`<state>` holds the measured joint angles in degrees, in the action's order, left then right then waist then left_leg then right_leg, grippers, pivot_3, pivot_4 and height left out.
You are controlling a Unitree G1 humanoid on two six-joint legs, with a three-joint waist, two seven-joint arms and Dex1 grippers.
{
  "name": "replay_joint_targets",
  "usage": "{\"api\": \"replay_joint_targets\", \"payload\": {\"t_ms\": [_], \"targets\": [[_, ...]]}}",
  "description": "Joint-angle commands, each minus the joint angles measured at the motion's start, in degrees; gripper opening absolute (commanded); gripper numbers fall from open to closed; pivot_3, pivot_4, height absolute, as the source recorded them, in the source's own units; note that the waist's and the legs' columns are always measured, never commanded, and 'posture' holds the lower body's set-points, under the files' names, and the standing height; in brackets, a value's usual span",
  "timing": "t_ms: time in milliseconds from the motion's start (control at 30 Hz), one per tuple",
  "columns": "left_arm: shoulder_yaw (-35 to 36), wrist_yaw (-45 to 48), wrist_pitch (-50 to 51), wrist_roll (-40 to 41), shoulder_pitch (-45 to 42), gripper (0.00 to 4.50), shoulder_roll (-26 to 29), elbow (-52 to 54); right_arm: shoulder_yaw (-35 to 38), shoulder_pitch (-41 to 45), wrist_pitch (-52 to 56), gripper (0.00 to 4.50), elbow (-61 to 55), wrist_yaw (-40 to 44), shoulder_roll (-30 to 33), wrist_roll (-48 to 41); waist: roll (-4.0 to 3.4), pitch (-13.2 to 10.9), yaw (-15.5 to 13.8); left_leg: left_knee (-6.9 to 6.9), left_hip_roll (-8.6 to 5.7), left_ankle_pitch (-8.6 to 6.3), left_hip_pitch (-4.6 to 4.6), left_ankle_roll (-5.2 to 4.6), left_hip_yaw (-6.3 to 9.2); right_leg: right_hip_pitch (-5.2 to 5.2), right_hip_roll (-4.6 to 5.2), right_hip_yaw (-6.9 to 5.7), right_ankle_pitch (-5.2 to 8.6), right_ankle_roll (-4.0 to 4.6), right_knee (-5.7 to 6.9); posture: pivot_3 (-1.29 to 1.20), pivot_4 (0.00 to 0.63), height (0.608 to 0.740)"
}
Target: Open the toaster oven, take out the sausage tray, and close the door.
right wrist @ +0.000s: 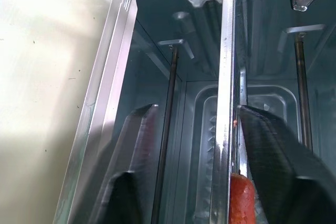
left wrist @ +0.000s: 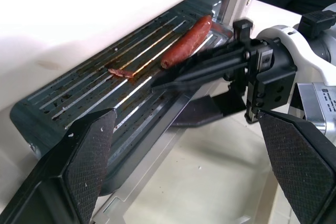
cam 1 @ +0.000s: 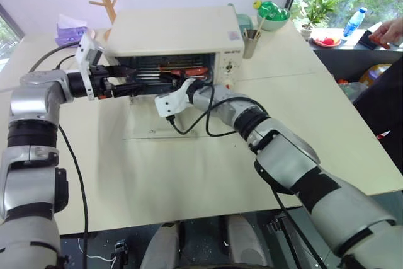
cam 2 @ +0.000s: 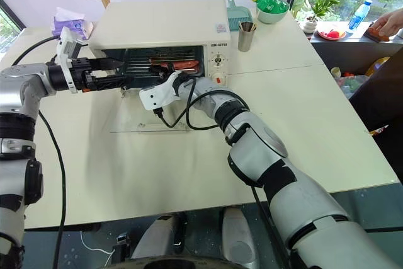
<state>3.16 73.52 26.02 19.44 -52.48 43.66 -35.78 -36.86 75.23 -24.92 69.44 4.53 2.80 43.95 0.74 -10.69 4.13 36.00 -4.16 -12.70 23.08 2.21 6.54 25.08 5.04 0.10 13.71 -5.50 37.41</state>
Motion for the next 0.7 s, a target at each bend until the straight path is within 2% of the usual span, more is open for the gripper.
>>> {"api": "replay_joint_targets", "payload": {"t_ms": [33, 333, 433, 467, 700], "targets": [[1.78, -0.12, -0.12, 0.65, -1.47, 4.50, 0.80, 1.19, 0.44, 2.15, -0.09, 1.25, -0.57, -0.52, -0.18, -0.38, 0.00, 0.00, 0.00, 0.00, 0.00, 0.00, 0.00, 0.00, 0.00, 0.00, 0.00, 0.00, 0.00, 0.00, 0.00, 0.00, 0.150, 0.740], [1.15, 0.13, -0.45, 0.29, -2.50, 4.50, -0.08, 0.02, 1.00, 1.76, -0.75, 1.25, -1.56, 0.09, 0.58, -1.03, 0.00, 0.00, 0.00, 0.00, 0.00, 0.00, 0.00, 0.00, 0.00, 0.00, 0.00, 0.00, 0.00, 0.00, 0.00, 0.00, 0.150, 0.740], [1.03, 0.30, -0.58, 0.09, -2.83, 4.50, -0.27, -0.39, 1.17, 1.39, -1.42, 0.48, -1.87, 0.28, 0.69, -1.39, 0.00, 0.00, -0.01, 0.01, 0.00, 0.00, 0.00, 0.00, -0.01, 0.00, 0.00, 0.00, 0.00, 0.00, 0.00, 0.00, 0.150, 0.740], [1.01, 0.36, -0.63, 0.03, -2.92, 4.50, -0.30, -0.49, 1.18, 1.29, -1.38, 0.03, -1.99, 0.37, 0.71, -1.40, 0.00, 0.00, -0.01, 0.01, 0.00, 0.00, 0.00, 0.00, -0.01, 0.00, 0.00, 0.00, 0.00, 0.00, 0.00, 0.00, 0.150, 0.740], [0.82, 0.81, -0.87, -0.27, -3.47, 4.50, -0.46, -1.27, 0.93, 0.65, -1.05, 0.03, -3.04, 0.68, 1.39, -1.31, -0.01, -0.01, -0.02, -0.01, 0.00, 0.00, 0.02, 0.00, -0.03, 0.04, 0.00, 0.04, 0.00, 0.00, 0.02, 0.00, 0.150, 0.740]]}}
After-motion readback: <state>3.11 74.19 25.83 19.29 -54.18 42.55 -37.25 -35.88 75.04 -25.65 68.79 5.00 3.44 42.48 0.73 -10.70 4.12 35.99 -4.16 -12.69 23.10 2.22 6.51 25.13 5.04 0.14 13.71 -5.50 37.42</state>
